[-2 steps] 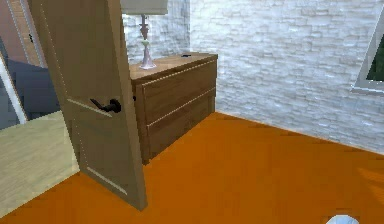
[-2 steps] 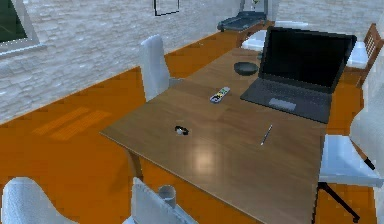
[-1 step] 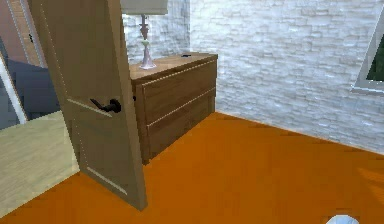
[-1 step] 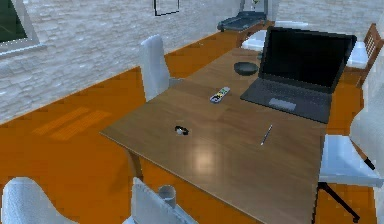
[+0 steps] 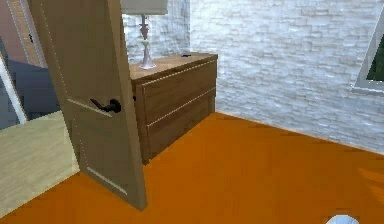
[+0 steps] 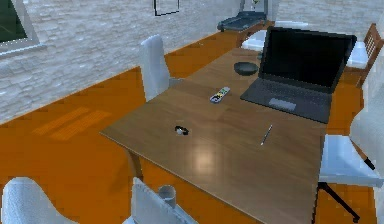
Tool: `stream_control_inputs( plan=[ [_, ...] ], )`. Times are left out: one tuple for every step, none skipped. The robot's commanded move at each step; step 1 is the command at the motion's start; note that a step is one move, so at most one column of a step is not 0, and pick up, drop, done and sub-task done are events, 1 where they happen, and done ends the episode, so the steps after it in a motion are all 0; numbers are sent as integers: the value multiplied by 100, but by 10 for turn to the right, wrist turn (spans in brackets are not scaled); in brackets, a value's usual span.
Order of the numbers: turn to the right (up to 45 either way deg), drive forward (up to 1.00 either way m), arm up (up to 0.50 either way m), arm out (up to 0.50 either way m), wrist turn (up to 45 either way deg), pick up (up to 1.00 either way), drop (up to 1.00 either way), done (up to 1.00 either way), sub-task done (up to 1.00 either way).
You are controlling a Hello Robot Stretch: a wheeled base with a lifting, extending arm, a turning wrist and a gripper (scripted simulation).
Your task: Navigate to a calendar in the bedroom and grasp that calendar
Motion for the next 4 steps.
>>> stream_control_inputs(
  plan=[
    [0,0,0,0,450,0,0,0,0],
    [0,0,0,0,450,0,0,0,0],
    [0,0,10,0,0,0,0,0,0],
    [0,0,0,0,450,0,0,0,0]
  ],
)
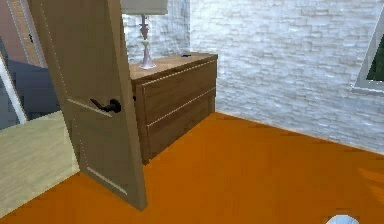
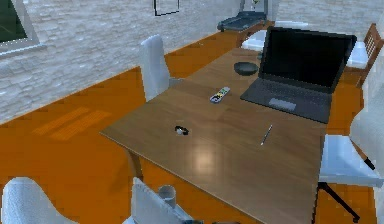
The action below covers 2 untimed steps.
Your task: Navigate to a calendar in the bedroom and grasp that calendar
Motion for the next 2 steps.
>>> stream_control_inputs(
  plan=[
    [0,0,10,0,0,0,0,0,0],
    [450,0,0,0,0,0,0,0,0]
  ],
)
